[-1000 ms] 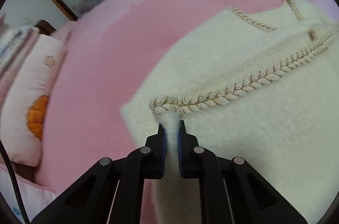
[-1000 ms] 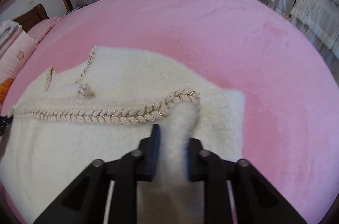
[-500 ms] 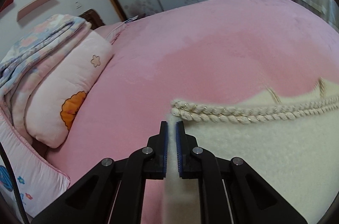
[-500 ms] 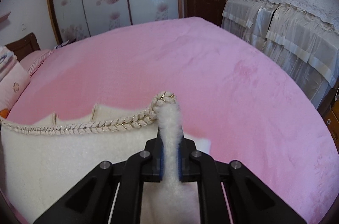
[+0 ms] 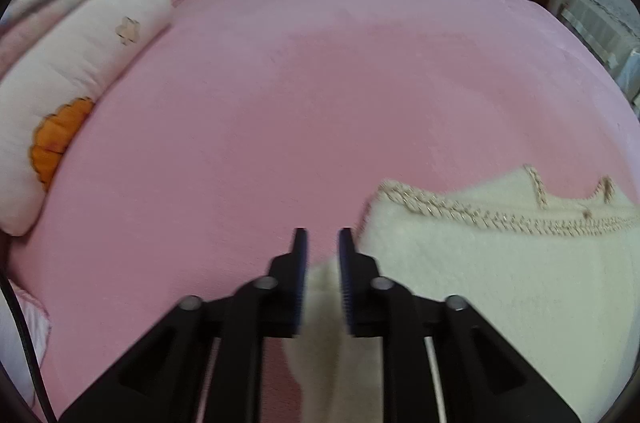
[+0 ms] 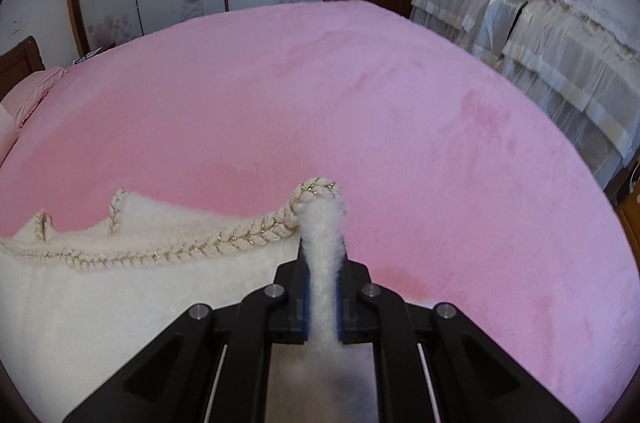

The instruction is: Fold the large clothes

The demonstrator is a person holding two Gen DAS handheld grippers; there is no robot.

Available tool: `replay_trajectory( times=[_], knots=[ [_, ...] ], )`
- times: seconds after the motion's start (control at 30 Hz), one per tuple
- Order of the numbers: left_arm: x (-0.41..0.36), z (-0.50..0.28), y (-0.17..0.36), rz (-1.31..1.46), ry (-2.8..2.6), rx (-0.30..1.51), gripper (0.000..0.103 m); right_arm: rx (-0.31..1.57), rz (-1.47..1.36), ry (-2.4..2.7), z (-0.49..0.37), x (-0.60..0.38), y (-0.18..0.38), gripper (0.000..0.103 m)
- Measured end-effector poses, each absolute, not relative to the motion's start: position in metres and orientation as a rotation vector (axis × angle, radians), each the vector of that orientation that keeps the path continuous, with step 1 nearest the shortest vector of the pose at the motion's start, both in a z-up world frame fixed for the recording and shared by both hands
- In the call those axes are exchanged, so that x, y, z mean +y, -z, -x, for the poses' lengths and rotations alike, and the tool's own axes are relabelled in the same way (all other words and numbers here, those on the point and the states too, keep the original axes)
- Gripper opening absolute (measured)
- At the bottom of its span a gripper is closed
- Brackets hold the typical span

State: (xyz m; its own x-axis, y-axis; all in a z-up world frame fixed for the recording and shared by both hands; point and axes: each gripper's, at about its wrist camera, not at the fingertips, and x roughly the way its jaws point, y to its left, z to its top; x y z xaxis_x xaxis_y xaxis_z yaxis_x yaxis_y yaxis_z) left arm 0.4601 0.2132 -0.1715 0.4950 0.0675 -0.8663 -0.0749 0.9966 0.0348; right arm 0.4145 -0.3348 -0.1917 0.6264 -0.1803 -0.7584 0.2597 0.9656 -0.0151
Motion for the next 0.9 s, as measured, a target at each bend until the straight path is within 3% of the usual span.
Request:
replay_trajectory(
  times=[0.1,0.17,0.33,0.4,0.43,0.47,0.67,0.9],
  knots=[
    [0.207,-0.464,0.175,0.041,-0.060,1.062,0.043,0.857,-0.122,0.232,-0.412,-0.339,0.193,0.008],
    [0.209,-0.474,0.179,0.046,-0.045,1.074,0.066,0.859,-0.124,0.224,-0.411,-0.339,0.192,0.008],
    [0.191,-0.490,0.206,-0.026,-0.039,1.139,0.066,0.868,-0.140,0.212,-0.410,-0.341,0.195,0.008],
    [0.188,-0.495,0.211,-0.028,-0.044,1.136,0.057,0.876,-0.149,0.209,-0.411,-0.343,0.196,0.009],
    [0.187,-0.495,0.209,0.005,-0.023,1.112,0.019,0.880,-0.154,0.206,-0.412,-0.344,0.197,0.009],
    [0.184,-0.494,0.208,0.021,-0.022,1.105,0.006,0.883,-0.158,0.204,-0.412,-0.344,0.198,0.009],
    [0.155,-0.455,0.163,-0.151,-0.175,0.847,0.004,0.897,-0.164,0.190,-0.411,-0.345,0.199,0.009],
    [0.183,-0.457,0.163,-0.186,-0.424,0.808,0.000,0.814,-0.129,0.175,-0.409,-0.335,0.187,0.008]
  ],
)
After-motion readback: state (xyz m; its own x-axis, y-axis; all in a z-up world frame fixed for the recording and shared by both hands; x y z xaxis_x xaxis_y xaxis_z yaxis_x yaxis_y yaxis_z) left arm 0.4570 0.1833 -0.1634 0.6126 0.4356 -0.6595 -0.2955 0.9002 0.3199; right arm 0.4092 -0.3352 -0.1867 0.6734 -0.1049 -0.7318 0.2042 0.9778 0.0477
